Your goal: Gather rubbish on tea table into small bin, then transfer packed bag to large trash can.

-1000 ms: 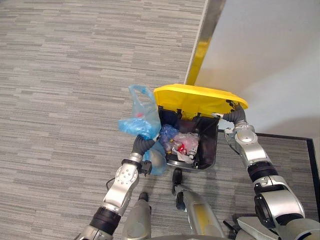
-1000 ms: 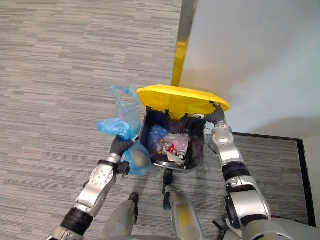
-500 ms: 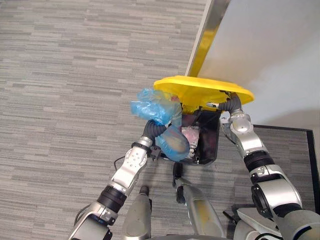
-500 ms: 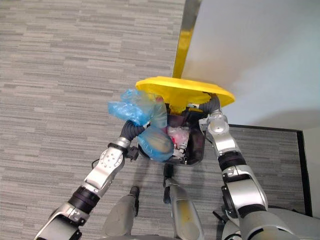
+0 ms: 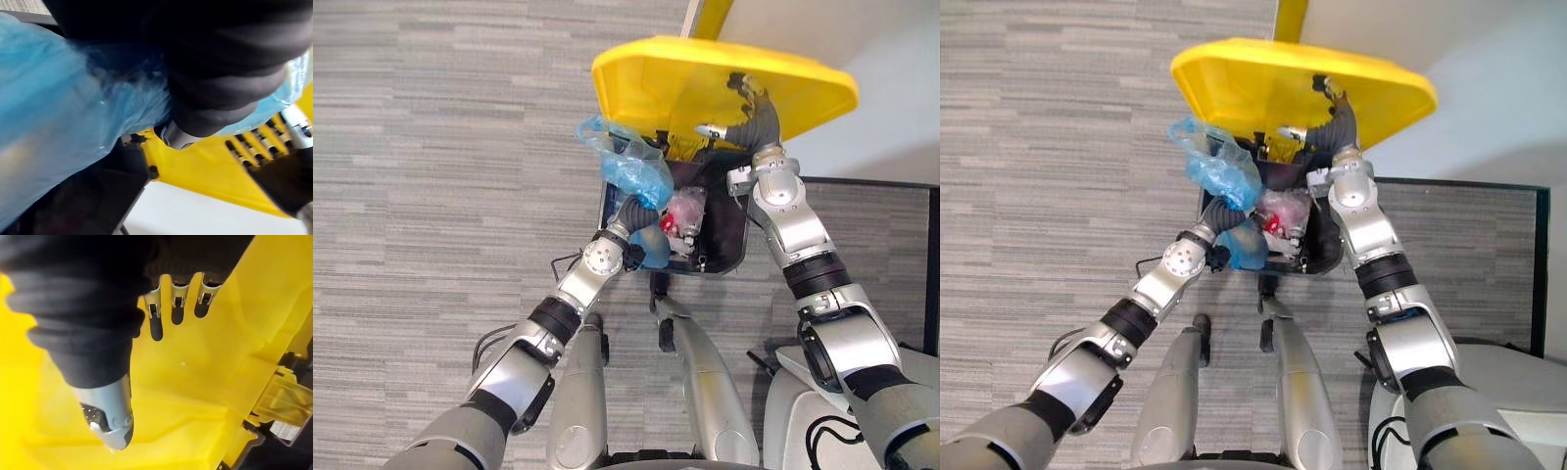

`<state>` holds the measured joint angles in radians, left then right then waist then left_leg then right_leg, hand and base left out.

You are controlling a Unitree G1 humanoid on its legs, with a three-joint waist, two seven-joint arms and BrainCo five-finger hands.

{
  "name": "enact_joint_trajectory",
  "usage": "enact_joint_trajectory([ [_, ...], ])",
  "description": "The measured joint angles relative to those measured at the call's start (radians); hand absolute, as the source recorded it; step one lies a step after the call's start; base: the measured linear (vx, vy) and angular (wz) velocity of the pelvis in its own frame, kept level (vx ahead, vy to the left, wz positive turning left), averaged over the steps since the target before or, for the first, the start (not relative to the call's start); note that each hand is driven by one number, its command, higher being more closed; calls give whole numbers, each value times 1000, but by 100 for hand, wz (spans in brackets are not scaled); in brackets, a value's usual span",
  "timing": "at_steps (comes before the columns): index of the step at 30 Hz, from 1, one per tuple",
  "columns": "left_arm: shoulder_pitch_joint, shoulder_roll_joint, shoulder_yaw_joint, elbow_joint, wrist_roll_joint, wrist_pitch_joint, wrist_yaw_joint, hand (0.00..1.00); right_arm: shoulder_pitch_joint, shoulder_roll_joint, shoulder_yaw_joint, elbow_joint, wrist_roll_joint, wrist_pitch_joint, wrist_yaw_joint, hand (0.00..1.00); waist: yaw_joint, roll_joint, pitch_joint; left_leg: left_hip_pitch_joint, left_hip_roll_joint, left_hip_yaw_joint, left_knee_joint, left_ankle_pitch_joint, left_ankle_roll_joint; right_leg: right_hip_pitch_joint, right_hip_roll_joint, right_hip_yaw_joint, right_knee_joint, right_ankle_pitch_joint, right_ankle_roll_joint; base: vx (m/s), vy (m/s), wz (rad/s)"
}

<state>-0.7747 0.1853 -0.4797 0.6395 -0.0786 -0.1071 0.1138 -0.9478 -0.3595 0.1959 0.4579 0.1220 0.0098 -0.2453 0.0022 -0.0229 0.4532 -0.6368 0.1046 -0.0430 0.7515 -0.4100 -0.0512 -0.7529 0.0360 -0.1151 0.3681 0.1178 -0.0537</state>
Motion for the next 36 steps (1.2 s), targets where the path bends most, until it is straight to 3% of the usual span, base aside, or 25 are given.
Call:
enact_joint_trajectory([
  [4,-9,-4,44,65,55,28,2,100,-46,19,33,-86,25,0,-15,0,-17,2,16,-79,19,32,49,-8,-2,-77,0,7,35,0,0,-25,24,-10],
  [13,-46,-12,127,101,163,61,25,100,-95,34,76,-171,27,-10,-19,0,-18,2,24,-167,22,46,81,-10,-2,-177,-4,11,68,2,-4,-1,5,-1],
  [14,-49,-17,141,101,165,61,27,0,-103,33,91,-171,27,-14,-18,0,-20,2,24,-174,25,50,87,-10,-2,-182,-4,10,70,2,-4,0,0,0],
  [24,-40,-46,233,101,183,94,97,0,-116,40,125,-171,25,-32,-18,0,-16,2,24,-183,23,54,89,-10,-2,-196,-9,9,84,0,-10,0,0,0],
  [36,-27,-42,206,74,166,86,102,0,-101,40,121,-167,24,-32,-14,0,-14,4,22,-135,20,59,85,-10,-1,-146,-26,6,86,-1,-10,-25,3,3],
])
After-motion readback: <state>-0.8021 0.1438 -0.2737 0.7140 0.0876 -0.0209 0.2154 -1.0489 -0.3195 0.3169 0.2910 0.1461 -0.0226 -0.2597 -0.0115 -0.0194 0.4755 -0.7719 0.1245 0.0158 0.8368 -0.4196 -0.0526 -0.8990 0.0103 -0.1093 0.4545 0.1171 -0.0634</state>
